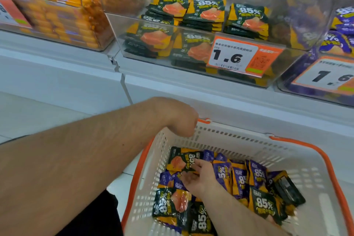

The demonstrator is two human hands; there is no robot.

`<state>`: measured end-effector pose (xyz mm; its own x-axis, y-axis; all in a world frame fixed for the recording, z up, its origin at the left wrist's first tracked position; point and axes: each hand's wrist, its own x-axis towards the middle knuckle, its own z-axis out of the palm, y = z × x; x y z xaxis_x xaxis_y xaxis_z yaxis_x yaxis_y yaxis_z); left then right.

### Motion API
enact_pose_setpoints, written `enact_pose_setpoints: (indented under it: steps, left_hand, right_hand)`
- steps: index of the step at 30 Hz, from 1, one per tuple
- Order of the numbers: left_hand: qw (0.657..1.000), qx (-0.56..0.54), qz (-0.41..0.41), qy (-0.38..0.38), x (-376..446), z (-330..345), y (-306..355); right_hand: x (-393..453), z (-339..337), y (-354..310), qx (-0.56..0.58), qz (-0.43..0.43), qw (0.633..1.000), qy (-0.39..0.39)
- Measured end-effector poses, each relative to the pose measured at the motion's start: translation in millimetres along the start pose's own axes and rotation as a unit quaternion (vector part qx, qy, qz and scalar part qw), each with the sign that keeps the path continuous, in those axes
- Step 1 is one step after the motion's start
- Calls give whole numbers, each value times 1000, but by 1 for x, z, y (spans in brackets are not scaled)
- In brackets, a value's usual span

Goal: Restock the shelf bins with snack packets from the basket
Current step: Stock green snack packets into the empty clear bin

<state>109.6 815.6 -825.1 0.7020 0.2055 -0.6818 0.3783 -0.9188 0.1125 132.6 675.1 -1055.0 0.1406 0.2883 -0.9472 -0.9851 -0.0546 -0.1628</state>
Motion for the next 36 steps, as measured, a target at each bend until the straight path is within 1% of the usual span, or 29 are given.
enact_pose_setpoints:
  steps: [2, 3, 4, 6, 8, 11, 12, 13, 16, 17, 19, 22, 25, 27, 29, 31, 33, 36]
  left_hand:
    - [1000, -2, -1, -1, 1, -1, 0]
    - [1000, -2, -1, -3, 2, -1, 0]
    - [1000, -2, -1, -5, 2, -1, 0]
    - [1000, -2, -2, -8, 2, -1, 0]
    - [1000, 0, 0, -8, 2, -2, 0]
    - [1000, 2, 10, -5, 0, -5, -1]
    - [1000, 1, 14, -4, -1, -5, -1]
    - [1000, -2, 16, -2, -2, -5, -1]
    - [1000, -9, 19, 6, -5, -3, -3]
    - [1000, -10, 19, 7, -6, -2, -5]
    - [1000, -19, 13, 9, -8, 0, -8]
    - [997, -68, -6, 43, -14, 1, -13]
    - [985, -159, -31, 66, -17, 3, -17]
    - [969, -234, -34, 70, -18, 6, -20]
    - [945, -317, -2, 83, -17, 7, -21]
    - [918, -374, 42, 122, -20, 4, -18]
    - [893, -411, 65, 173, -25, -2, -17]
    - [850, -466, 88, 227, -35, -14, -19]
  right_hand:
    - [5, 0, 2, -32, -22, 999, 15]
    - [7, 1, 3, -66, -38, 997, 20]
    - [7, 2, 3, -122, -53, 991, 28]
    - [3, 6, 3, -246, -83, 964, 53]
    - [-1, 9, -3, -281, -102, 952, 65]
    - [-7, 8, -17, -271, -120, 951, 85]
    - [-12, 7, -21, -293, -138, 942, 90]
    - [-14, 5, -25, -333, -168, 923, 92]
    - [-42, 6, -37, -472, -265, 832, 123]
    - [-49, 6, -41, -505, -299, 800, 124]
    - [-67, 9, -51, -550, -339, 757, 102]
    - [-97, 17, -65, -569, -383, 726, 42]
    - [-132, 24, -75, -576, -428, 696, 2]
    - [-153, 28, -80, -555, -450, 699, -34]
    - [-166, 30, -86, -528, -474, 702, -59]
    - [-179, 33, -89, -499, -495, 707, -74]
    - [-191, 35, -89, -488, -518, 698, -80]
    - [-205, 40, -88, -468, -559, 679, -85]
